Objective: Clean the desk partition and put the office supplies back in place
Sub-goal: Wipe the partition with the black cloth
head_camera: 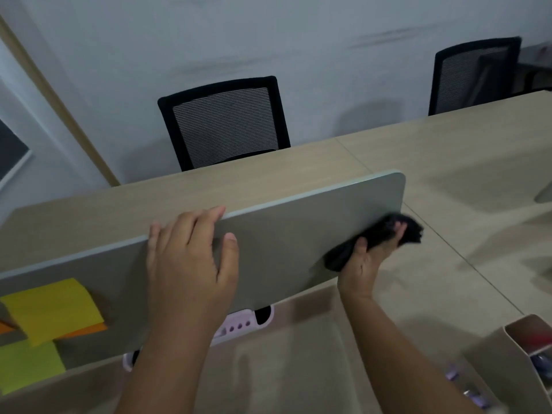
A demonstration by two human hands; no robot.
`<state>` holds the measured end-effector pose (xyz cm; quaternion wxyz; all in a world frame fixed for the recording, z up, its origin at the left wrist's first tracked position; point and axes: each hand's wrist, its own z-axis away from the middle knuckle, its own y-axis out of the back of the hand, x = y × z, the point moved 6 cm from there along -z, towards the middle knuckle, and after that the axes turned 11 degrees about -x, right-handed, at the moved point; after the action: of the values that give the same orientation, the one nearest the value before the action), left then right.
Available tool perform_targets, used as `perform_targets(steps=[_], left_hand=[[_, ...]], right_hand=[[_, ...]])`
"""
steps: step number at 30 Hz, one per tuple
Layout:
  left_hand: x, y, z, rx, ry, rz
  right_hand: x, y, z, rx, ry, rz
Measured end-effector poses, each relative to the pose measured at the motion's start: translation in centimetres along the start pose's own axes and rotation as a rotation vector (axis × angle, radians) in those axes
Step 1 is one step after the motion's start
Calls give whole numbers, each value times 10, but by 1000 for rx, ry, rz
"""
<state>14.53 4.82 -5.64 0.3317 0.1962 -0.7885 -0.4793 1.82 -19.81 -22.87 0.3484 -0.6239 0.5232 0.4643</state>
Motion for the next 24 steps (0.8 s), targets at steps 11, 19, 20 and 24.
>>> perform_targets(steps=[11,19,20,24], left_hand=[[-103,50,44,291,353,-63],[-118,51,53,206,398,-63],[-123,55,55,199,398,-77],[-137,60,59,139,359,-139]], right_hand=[[-160,-61,15,-122,374,192],[-241,-188,147,-641,721,589],[-241,-182,142,-683,761,619],[-206,-108,70,-616,653,718]])
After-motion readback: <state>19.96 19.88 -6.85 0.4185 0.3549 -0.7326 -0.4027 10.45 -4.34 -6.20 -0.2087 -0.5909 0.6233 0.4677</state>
